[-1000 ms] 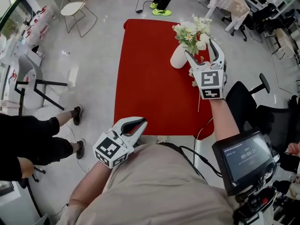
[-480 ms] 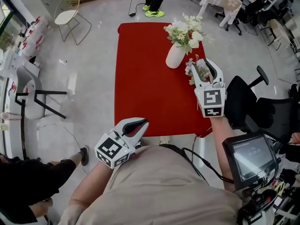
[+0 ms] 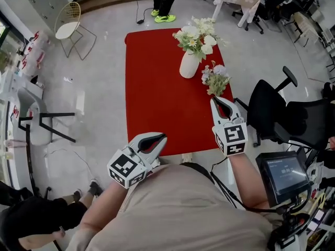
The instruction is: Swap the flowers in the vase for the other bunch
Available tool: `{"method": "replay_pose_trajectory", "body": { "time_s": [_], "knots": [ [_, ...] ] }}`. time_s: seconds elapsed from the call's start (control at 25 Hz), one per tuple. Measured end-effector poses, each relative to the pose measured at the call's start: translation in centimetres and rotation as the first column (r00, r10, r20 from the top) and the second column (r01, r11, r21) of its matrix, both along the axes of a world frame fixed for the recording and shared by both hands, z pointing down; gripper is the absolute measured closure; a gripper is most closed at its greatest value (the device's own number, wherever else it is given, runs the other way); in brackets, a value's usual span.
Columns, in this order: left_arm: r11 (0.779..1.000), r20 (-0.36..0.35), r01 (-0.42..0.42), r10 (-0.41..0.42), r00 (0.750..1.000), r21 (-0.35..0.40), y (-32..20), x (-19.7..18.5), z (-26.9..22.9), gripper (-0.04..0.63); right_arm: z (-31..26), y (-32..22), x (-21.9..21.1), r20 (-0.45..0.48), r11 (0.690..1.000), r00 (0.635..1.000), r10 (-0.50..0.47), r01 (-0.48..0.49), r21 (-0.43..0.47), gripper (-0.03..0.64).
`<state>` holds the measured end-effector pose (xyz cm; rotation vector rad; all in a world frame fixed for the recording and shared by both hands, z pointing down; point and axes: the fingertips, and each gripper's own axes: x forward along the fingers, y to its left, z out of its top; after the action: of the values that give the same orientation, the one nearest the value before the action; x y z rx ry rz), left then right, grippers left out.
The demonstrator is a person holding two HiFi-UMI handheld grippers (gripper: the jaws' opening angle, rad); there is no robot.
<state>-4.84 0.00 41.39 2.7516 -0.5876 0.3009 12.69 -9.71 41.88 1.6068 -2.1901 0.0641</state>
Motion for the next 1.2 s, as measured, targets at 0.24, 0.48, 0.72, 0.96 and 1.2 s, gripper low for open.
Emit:
{"method": "replay_pose_trajectory", "body": {
  "time_s": [0.24,0.48,0.72,0.96,1.2],
  "knots": [
    [0.999,0.002,-0.039,0.039,0.999,0.0,-0.1,1.4,-0.3,0.588,2.2,3.4,-0.8,0.072,0.996,0.997,-0.029,0.035,-0.079,0.597],
    [0.998,0.006,-0.069,0.069,0.998,-0.006,-0.2,2.6,0.1,0.588,4.5,6.1,-1.2,0.136,0.989,0.99,-0.032,0.051,-0.137,0.598],
    [0.996,0.008,-0.091,0.091,0.996,-0.013,-0.3,3.4,0.4,0.588,5.1,7.1,-2.1,0.146,0.986,0.988,-0.054,0.076,-0.15,0.6],
    [0.995,0.005,-0.095,0.095,0.995,-0.019,0.0,3.9,0.3,0.588,4.7,7.4,-2.3,0.154,0.985,0.985,-0.072,0.095,-0.146,0.603],
    [0.997,0.01,-0.08,0.08,0.997,-0.023,0.2,3.7,0.8,0.588,4.8,7.6,-3.2,0.15,0.982,0.983,-0.107,0.128,-0.138,0.604]
  ]
}}
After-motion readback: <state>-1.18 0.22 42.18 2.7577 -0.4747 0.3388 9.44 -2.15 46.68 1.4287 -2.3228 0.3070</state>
